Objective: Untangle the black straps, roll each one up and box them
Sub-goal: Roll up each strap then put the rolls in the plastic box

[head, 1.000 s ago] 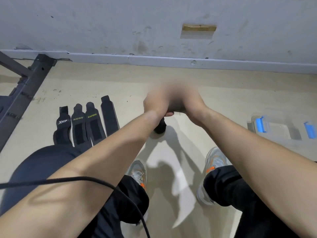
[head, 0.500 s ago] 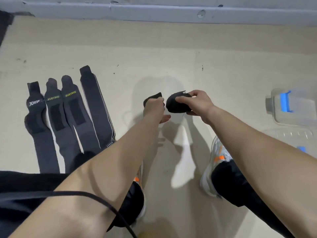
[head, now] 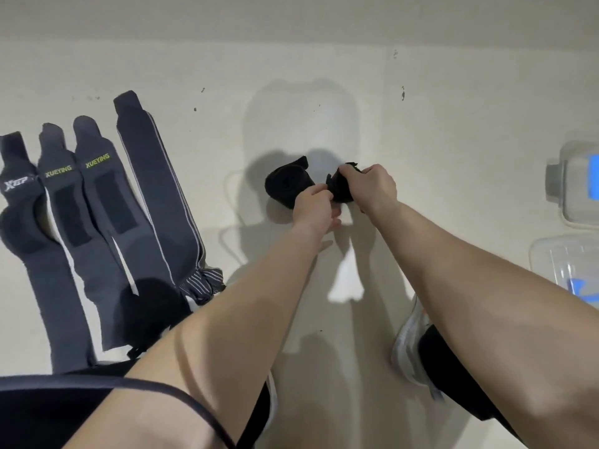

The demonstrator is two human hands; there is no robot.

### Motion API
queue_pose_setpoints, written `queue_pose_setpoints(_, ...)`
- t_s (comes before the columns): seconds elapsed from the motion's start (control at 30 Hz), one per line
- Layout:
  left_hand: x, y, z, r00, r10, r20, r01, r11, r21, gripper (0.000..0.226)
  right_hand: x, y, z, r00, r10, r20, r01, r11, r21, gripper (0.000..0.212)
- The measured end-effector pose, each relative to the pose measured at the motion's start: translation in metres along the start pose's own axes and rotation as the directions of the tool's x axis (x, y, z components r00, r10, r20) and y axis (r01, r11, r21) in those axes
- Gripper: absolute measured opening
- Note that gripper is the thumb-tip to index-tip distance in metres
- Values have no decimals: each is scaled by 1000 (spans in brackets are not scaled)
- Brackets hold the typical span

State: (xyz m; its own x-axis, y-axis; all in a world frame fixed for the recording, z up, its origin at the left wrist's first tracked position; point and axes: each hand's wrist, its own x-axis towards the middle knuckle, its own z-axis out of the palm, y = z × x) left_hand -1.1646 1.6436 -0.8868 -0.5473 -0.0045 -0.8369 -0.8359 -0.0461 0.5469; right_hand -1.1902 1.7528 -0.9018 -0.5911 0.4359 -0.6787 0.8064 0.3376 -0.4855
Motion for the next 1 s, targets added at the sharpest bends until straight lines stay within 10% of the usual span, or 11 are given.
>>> queue_pose_setpoints(0.13,-10,-1,-11,1000,-9,-28,10,1000,18,20,-6,10,-8,998,63,-17,-63,998,0,60)
queue_pose_setpoints(0.3,-36,-7,-45,999,20,-26,-16,987,162,14,-52,7,-27,999,9,-44,-12,998,-66,10)
queue_pose_setpoints(0.43,-56,-13,-89,990,83,-111,-47,955,294,17,-100,-2,-13,981,-186,-48,187,982,14,24)
queue_pose_setpoints(0.7,-66,-29,-201,824,205,-529,104,862,495,31,-162,-19,89,881,-286,378,322,946,-34,26)
queue_pose_setpoints(1.0,-23,-57,-264,791,-113,-602,317,916,245,45,-144,-29,207,812,-151,564,277,950,-145,45)
